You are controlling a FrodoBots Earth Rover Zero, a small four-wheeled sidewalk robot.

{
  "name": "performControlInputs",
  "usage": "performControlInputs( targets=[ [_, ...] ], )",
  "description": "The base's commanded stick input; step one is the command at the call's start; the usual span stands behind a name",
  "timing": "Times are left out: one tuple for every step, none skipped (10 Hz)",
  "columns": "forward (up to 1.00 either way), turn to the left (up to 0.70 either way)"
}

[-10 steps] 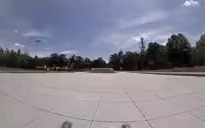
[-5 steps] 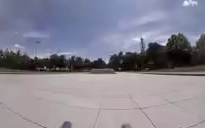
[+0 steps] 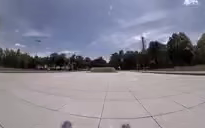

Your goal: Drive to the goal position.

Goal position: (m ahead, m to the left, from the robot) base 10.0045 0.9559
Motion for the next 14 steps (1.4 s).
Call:
performControlInputs(
  targets=[
    [0.70,0.00],
    [0.70,0.00],
    [0.70,0.00],
    [0.70,0.00],
    [0.70,0.00],
    [0.70,0.00],
    [0.70,0.00],
    [0.70,0.00],
    [0.70,0.00],
    [0.70,0.00],
    [0.70,0.00],
    [0.70,0.00],
    [0.70,0.00],
    [0.70,0.00]
  ],
)
